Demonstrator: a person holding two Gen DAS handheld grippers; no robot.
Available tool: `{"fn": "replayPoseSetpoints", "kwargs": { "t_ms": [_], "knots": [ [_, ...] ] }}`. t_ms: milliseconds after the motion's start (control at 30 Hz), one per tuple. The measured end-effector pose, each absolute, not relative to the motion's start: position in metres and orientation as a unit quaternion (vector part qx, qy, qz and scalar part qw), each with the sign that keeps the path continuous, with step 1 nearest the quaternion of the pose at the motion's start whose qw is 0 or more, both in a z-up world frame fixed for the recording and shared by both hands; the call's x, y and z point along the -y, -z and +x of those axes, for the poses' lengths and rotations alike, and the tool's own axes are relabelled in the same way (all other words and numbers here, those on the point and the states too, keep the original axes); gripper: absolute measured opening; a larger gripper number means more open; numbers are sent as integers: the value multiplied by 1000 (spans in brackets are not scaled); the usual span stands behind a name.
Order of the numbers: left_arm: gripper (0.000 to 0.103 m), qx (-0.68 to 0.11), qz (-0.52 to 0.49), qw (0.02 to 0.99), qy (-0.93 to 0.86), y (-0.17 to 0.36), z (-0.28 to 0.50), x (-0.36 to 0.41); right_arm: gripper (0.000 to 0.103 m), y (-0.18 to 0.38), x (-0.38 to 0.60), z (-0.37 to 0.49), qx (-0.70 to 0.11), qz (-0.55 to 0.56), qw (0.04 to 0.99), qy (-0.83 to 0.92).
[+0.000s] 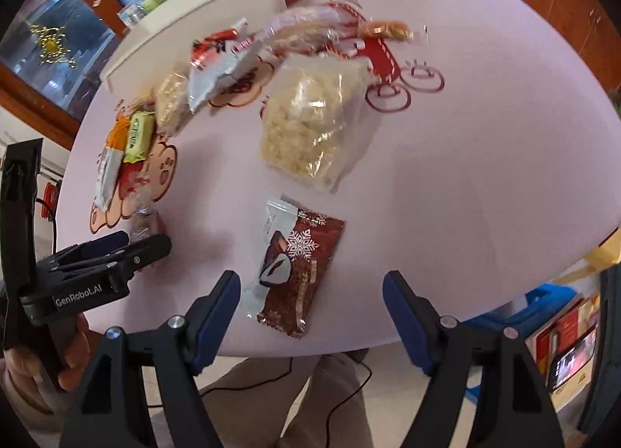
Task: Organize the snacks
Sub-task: 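Grasp the nut bag with the left tool while the right tool grasps the brown chocolate wrapper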
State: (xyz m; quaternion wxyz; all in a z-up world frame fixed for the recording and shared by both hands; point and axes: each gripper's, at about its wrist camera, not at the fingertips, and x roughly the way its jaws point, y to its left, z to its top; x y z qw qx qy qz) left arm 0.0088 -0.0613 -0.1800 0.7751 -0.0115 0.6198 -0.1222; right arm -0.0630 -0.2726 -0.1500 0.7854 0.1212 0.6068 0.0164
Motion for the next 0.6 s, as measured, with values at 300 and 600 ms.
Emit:
{"fn": "replayPoseSetpoints", "kwargs": {
  "t_ms": [300, 600],
  "knots": [
    [62, -607, 41, 787, 105, 183, 11, 80, 66, 167, 242, -55, -618, 61, 783, -5],
    [46, -604, 56, 786, 121, 180, 5, 87, 35, 164, 226, -53, -614, 24, 789, -3]
  ]
}}
